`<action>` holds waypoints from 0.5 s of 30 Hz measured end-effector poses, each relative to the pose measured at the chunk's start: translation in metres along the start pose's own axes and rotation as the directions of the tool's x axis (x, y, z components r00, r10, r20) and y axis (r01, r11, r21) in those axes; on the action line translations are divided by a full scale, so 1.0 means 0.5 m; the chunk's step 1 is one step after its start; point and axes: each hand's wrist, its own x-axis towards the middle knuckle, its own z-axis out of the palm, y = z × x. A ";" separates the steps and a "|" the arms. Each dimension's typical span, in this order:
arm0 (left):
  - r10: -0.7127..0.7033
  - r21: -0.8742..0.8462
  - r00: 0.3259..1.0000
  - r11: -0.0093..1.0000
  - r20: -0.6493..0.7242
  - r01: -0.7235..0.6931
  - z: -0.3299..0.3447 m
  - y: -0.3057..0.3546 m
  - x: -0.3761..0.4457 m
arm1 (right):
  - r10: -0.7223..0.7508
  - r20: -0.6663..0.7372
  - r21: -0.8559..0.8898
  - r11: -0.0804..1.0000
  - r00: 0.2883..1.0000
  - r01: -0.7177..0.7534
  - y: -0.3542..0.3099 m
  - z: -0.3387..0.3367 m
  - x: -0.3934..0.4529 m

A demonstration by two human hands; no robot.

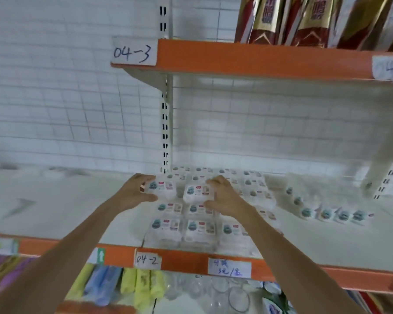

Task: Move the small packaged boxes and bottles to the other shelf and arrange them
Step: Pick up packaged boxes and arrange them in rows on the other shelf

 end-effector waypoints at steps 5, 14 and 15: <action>-0.082 -0.043 0.996 0.996 -0.029 0.081 0.029 -0.010 0.017 | 0.018 0.012 -0.158 0.987 1.000 -0.016 0.012 0.008 0.024; -0.142 -0.329 0.989 0.936 -0.034 0.123 0.097 -0.013 0.050 | -0.034 -0.056 -0.199 0.980 0.998 0.022 0.053 0.018 0.019; -0.143 -0.333 0.988 0.935 -0.051 0.119 0.105 -0.015 0.053 | -0.049 -0.068 -0.220 0.975 0.996 0.033 0.055 0.019 0.019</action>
